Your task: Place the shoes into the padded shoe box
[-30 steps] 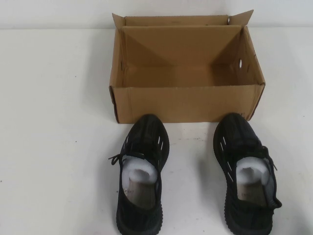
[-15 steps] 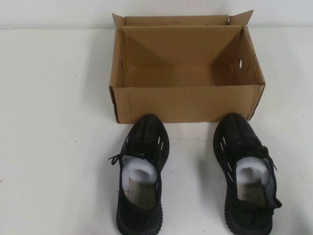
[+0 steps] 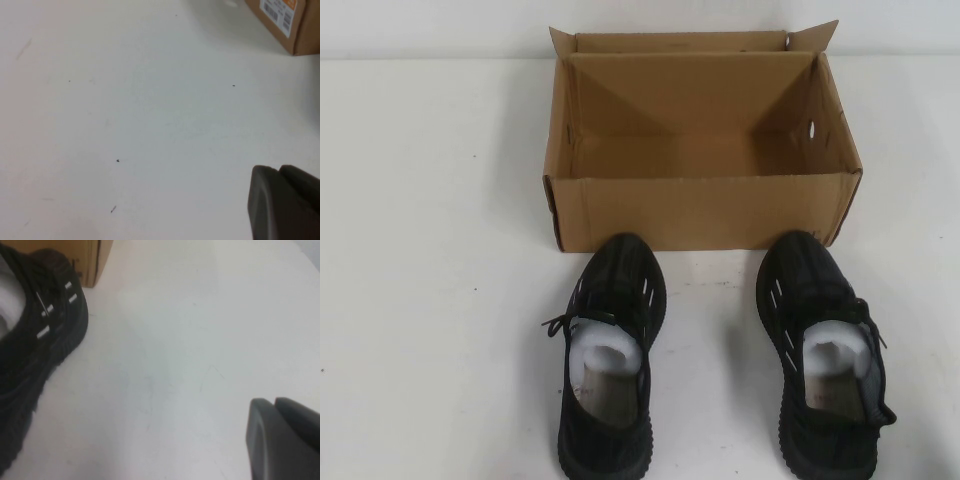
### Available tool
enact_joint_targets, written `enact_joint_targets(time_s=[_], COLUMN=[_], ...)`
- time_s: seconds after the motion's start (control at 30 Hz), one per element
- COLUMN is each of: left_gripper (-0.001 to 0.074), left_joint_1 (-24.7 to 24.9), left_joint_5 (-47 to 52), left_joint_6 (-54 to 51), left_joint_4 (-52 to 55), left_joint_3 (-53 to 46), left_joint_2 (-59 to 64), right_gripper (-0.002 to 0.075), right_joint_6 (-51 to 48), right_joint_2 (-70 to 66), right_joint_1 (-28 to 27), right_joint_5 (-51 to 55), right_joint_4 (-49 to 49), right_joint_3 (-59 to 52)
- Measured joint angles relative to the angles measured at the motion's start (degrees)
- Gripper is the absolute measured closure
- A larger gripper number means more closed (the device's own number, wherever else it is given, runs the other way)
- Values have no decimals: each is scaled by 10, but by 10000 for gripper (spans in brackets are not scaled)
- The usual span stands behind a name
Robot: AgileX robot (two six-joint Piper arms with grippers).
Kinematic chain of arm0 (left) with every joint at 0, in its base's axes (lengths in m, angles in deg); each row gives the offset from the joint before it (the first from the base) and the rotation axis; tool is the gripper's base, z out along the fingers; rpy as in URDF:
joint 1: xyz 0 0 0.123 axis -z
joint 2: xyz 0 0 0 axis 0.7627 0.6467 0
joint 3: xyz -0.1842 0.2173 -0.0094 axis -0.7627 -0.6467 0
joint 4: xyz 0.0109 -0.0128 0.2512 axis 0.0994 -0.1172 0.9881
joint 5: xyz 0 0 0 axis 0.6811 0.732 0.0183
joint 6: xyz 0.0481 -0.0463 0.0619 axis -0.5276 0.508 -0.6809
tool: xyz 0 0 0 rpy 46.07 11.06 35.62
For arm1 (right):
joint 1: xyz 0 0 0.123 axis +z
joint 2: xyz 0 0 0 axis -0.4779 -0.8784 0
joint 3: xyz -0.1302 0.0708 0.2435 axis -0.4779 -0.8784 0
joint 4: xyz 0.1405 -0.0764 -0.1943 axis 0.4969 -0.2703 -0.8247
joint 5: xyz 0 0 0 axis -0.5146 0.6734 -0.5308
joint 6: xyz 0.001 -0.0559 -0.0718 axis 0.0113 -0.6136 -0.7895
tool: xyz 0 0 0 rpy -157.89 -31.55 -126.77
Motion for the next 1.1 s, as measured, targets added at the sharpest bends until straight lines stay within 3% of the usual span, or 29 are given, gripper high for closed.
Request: enact_joint_targets(time_s=[0.13, 0.4, 0.8, 0.97, 1.1], left_gripper=[739, 739, 739, 739, 739], left_joint_1=[0, 0, 0, 0, 0], left_joint_5=[0, 0, 0, 0, 0], left_joint_6=[0, 0, 0, 0, 0], left_joint_4=[0, 0, 0, 0, 0], left_joint_3=[0, 0, 0, 0, 0], left_joint_2=[0, 0, 0, 0, 0], right_gripper=[735, 735, 734, 733, 733], right_joint_6=[7, 27, 33, 34, 34], right_joint_2=[0, 0, 0, -48, -162], right_joint_1=[0, 1, 1, 1, 1], right_joint_5=[-24, -107, -169, -96, 19], right_joint_4=[69, 318, 473, 499, 427], right_joint_3=[0, 0, 0, 27, 112])
